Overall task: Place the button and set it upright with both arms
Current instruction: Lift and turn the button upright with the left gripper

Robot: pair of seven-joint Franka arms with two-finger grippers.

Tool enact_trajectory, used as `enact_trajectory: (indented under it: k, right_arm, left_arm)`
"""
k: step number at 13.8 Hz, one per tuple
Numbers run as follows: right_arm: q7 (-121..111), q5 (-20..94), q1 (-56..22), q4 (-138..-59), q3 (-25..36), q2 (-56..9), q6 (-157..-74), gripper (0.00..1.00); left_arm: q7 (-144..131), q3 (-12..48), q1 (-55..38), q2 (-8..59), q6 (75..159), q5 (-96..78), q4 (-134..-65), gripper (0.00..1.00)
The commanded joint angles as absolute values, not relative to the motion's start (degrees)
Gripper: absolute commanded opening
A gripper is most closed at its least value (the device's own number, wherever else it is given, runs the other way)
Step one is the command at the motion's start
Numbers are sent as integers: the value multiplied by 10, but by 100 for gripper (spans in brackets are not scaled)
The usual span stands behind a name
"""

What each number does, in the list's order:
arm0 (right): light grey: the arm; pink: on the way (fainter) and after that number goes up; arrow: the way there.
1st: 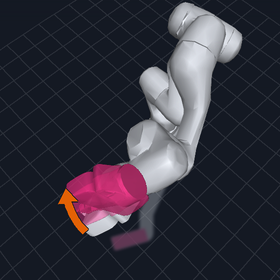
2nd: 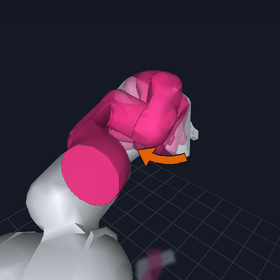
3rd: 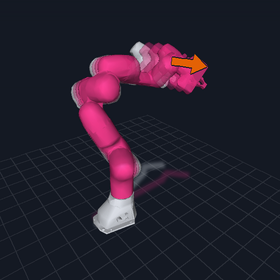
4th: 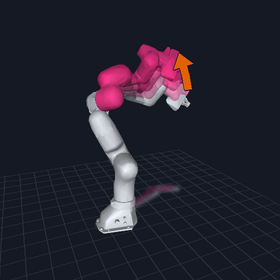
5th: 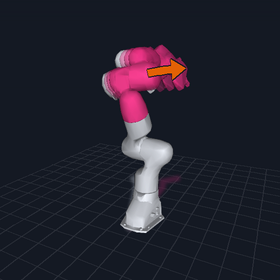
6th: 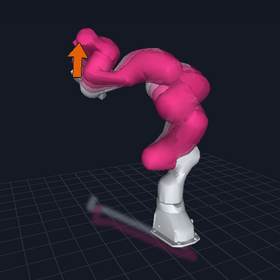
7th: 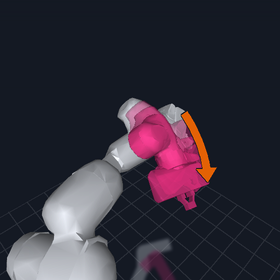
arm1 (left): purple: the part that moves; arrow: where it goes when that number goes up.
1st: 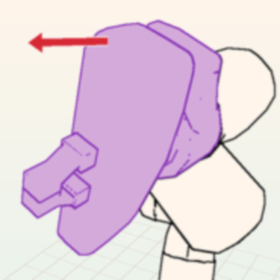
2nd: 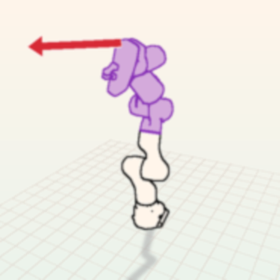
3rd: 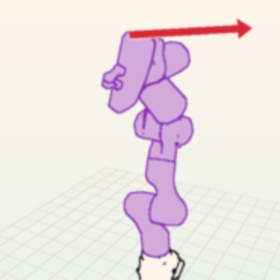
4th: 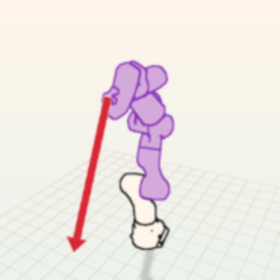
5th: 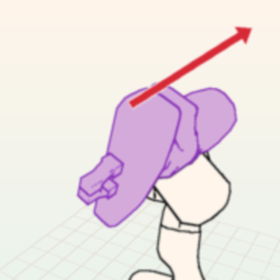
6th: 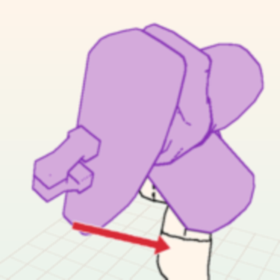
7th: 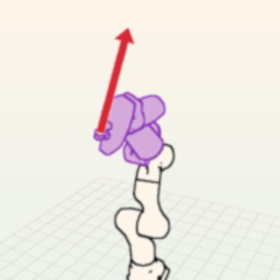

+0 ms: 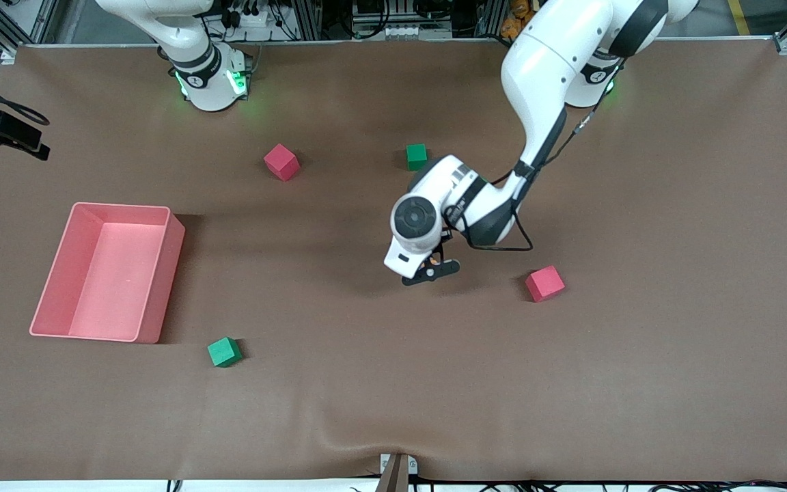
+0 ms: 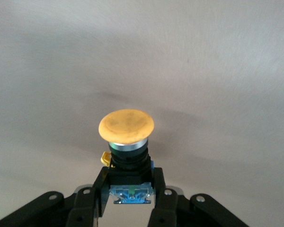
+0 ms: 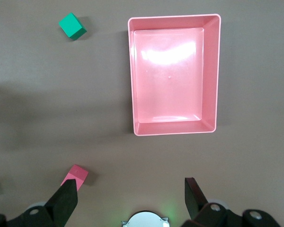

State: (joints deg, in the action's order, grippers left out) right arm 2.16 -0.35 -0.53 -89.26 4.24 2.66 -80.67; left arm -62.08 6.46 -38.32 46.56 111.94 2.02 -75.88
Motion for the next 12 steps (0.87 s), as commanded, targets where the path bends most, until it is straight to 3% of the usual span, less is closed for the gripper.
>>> enact_trajectory:
  k: [1, 12]
  right_arm:
    - [34, 3, -11, -945, 44, 59, -844, 100]
    - [38, 11, -6, -941, 45, 57, -863, 100]
  left_arm:
    - [-741, 57, -410, 434, 1116, 83, -764, 0]
    - [-1115, 57, -547, 467, 1107, 467, -768, 0]
